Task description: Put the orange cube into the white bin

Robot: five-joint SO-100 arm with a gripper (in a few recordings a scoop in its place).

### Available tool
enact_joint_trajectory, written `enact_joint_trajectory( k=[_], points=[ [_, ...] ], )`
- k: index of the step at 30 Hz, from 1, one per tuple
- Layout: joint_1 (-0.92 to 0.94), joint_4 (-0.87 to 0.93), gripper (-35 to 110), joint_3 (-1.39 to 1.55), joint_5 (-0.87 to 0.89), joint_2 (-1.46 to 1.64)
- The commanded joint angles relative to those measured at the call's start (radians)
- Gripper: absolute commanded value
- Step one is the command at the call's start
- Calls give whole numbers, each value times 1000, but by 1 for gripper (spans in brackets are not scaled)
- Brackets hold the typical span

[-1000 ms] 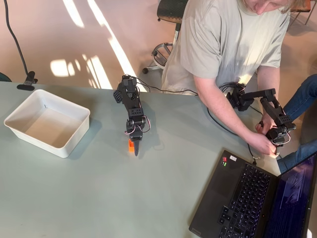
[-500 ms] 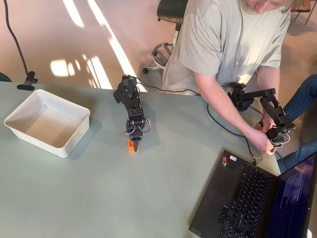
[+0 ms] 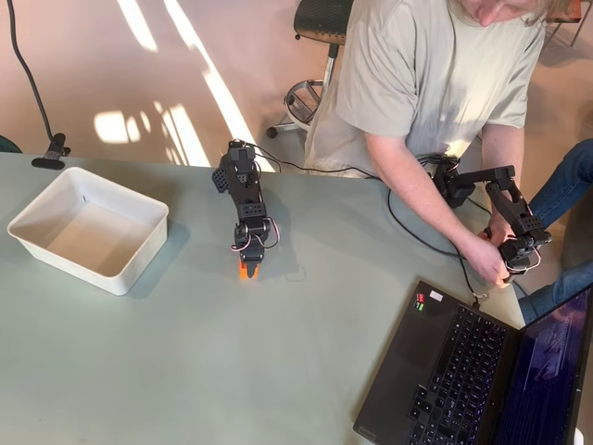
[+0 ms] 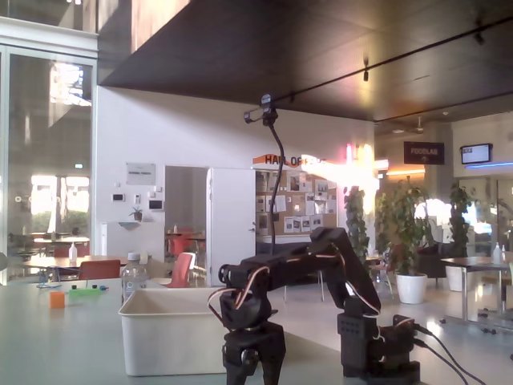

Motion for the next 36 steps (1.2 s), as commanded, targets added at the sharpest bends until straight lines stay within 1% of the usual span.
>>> enact_joint_trajectory(
  k=[1,9,17,31,36],
  points=[
    [0,-6,37,-25,5,11],
    [-2,-6,31,-28,6,11],
    [-2,-6,27,-25,6,9],
    [17,-8,27,-37,6,28],
    [23,-8,27,-114,6,25]
  ],
)
